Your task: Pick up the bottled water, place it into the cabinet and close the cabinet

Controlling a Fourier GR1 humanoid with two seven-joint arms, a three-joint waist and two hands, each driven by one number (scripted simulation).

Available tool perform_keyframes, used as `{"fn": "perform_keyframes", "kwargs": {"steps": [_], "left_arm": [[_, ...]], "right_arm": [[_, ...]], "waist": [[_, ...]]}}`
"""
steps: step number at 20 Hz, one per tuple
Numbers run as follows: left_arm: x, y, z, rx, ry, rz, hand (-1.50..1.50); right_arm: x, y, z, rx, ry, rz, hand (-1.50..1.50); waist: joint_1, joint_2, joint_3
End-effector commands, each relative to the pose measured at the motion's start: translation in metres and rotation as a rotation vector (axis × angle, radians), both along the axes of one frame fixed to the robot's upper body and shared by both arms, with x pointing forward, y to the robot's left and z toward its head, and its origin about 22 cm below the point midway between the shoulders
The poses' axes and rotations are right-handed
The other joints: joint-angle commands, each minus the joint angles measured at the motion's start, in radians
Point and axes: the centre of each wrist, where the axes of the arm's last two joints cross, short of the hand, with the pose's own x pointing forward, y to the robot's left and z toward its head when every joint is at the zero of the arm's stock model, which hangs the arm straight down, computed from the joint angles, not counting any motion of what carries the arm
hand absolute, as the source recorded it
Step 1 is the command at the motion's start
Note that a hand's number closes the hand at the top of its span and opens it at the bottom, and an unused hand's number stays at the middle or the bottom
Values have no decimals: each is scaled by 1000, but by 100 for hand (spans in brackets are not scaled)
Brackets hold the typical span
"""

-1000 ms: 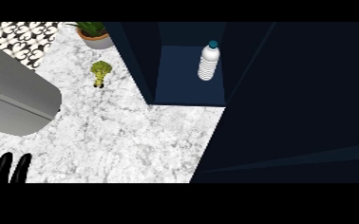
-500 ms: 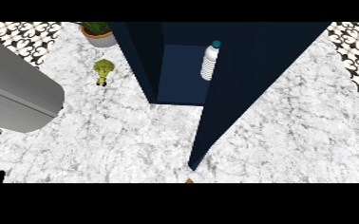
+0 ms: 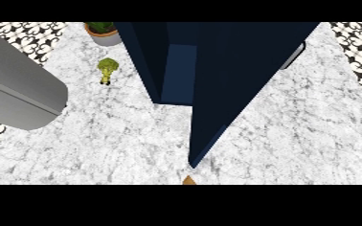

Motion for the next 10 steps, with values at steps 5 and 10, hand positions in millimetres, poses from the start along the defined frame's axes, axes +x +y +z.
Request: {"fn": "perform_keyframes", "kwargs": {"steps": [5,10], "left_arm": [[-8,22,6,-7,2,-18,-150],[-11,26,11,-13,-17,-9,-150]], "right_arm": [[46,23,6,199,123,-124,150],[97,23,21,244,156,-137,150]], "waist": [[19,14,1],[14,12,2]]}}
